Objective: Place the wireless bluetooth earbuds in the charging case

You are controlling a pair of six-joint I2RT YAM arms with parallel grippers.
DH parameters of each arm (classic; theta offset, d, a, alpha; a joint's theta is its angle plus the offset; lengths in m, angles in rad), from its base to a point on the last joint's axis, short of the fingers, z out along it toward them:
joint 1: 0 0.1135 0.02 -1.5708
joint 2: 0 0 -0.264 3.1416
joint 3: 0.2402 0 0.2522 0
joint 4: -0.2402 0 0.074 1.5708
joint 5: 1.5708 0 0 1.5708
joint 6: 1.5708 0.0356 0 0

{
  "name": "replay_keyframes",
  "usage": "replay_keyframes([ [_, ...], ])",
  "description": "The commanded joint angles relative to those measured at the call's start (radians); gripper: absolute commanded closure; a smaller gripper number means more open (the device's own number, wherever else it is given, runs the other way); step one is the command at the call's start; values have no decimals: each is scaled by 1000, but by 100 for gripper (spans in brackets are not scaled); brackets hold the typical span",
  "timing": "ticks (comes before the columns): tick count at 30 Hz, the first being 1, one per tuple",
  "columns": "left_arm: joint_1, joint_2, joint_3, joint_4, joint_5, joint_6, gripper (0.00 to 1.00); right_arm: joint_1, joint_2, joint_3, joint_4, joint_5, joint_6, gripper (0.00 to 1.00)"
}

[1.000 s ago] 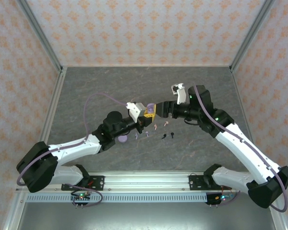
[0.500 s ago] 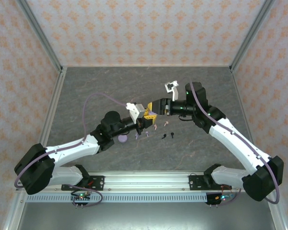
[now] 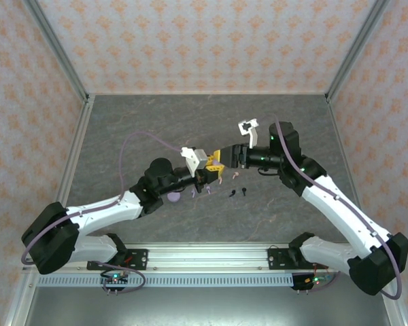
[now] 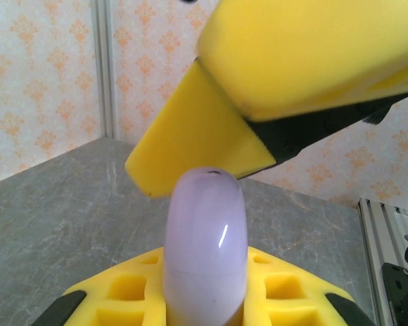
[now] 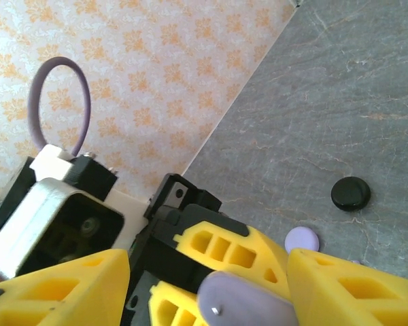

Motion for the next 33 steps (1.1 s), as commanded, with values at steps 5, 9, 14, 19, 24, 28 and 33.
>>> replay_keyframes([
  [5,4,30,31,-29,-46,4,100,14,-38,9,-65,78,-69,36],
  [9,6,33,55,-104,-107,-1,100,1,-23,81,-302,460,-112,33],
  [14,59,79,119,-269,-129,-47,100,-66,-56,52,-335,681,-68,26],
  [19,181,168,202,-432,-141,-108,100,-111,-116,-55,-255,728,-18,17],
  [24,336,296,360,-670,-55,-114,100,-142,-161,-145,-213,754,37,1],
  [28,405,404,491,-836,-22,-79,100,-200,-199,-224,-153,683,96,1],
  [33,450,558,602,-915,19,-146,100,-256,-220,-267,-139,640,155,1],
])
